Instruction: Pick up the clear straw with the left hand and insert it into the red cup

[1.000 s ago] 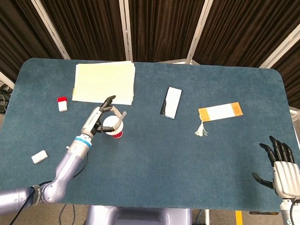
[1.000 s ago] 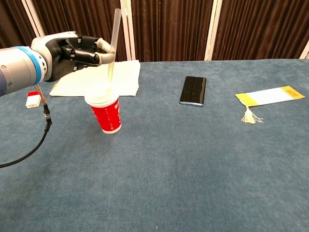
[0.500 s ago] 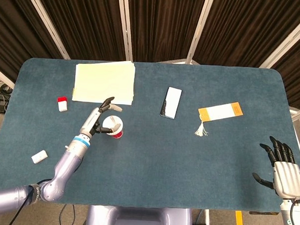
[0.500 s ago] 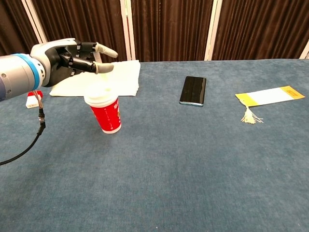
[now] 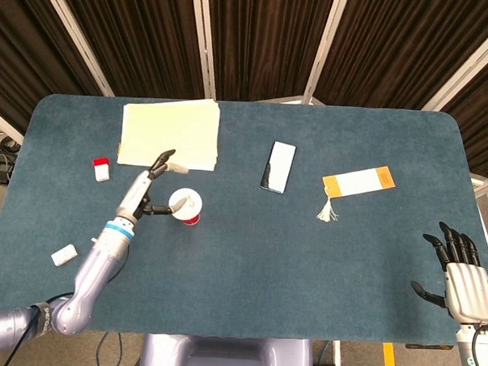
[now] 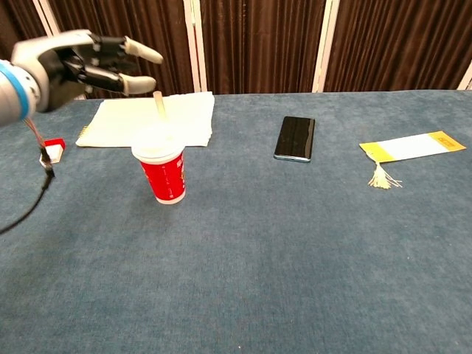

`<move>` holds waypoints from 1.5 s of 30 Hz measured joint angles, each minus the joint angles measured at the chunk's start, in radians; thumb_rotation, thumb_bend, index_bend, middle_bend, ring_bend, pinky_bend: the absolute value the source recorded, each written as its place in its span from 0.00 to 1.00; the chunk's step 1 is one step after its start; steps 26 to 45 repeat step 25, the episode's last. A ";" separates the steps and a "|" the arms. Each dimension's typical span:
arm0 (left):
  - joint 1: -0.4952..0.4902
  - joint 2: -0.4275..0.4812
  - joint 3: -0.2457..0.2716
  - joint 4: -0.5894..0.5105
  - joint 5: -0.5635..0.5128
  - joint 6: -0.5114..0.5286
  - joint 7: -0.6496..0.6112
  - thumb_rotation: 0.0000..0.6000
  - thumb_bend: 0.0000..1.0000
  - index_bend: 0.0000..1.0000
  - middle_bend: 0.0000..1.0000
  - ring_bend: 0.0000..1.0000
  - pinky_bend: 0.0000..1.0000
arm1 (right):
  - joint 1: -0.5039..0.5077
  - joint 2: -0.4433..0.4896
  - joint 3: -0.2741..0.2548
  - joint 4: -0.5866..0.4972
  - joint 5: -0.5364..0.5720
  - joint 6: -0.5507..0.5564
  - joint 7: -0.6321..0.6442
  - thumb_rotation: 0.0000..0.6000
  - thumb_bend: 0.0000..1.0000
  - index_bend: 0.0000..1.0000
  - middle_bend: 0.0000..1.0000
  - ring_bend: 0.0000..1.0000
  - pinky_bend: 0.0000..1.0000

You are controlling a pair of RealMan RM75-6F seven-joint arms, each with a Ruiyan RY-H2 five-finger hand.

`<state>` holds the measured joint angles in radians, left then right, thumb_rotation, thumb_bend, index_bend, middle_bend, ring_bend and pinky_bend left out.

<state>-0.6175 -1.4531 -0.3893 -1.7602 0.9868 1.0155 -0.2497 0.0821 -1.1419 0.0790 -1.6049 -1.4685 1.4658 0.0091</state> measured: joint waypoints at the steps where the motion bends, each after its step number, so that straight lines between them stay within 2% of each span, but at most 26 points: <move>1: 0.007 0.011 0.009 -0.008 0.021 0.019 0.023 1.00 0.32 0.30 0.00 0.00 0.00 | 0.000 0.000 0.000 0.000 0.000 -0.001 -0.002 1.00 0.14 0.16 0.00 0.00 0.00; 7: 0.065 0.110 0.099 -0.058 0.137 0.131 0.246 1.00 0.32 0.29 0.00 0.00 0.00 | 0.001 0.001 -0.003 0.000 -0.002 -0.004 -0.014 1.00 0.14 0.16 0.00 0.00 0.00; 12: 0.159 0.207 0.217 -0.084 0.239 0.269 0.465 1.00 0.30 0.15 0.00 0.00 0.00 | 0.001 -0.003 -0.004 0.002 -0.004 -0.001 -0.031 1.00 0.14 0.16 0.00 0.00 0.00; 14: 0.219 0.244 0.271 -0.087 0.274 0.335 0.506 1.00 0.28 0.11 0.00 0.00 0.00 | 0.001 -0.003 -0.005 0.003 -0.003 -0.004 -0.037 1.00 0.13 0.16 0.00 0.00 0.00; 18: 0.321 0.296 0.354 -0.072 0.317 0.413 0.506 1.00 0.27 0.08 0.00 0.00 0.00 | 0.002 -0.002 -0.007 0.000 0.001 -0.010 -0.050 1.00 0.13 0.16 0.00 0.00 0.00; 21: 0.373 0.310 0.386 -0.024 0.335 0.444 0.488 1.00 0.27 0.07 0.00 0.00 0.00 | 0.003 -0.003 -0.007 0.000 -0.005 -0.008 -0.053 1.00 0.13 0.16 0.00 0.00 0.00; 25: 0.424 0.321 0.415 0.037 0.359 0.481 0.454 1.00 0.27 0.08 0.00 0.00 0.00 | 0.004 -0.006 -0.008 0.003 -0.008 -0.006 -0.056 1.00 0.13 0.16 0.00 0.00 0.00; 45: 0.424 0.321 0.415 0.037 0.359 0.481 0.454 1.00 0.27 0.08 0.00 0.00 0.00 | 0.004 -0.006 -0.008 0.003 -0.008 -0.006 -0.056 1.00 0.13 0.16 0.00 0.00 0.00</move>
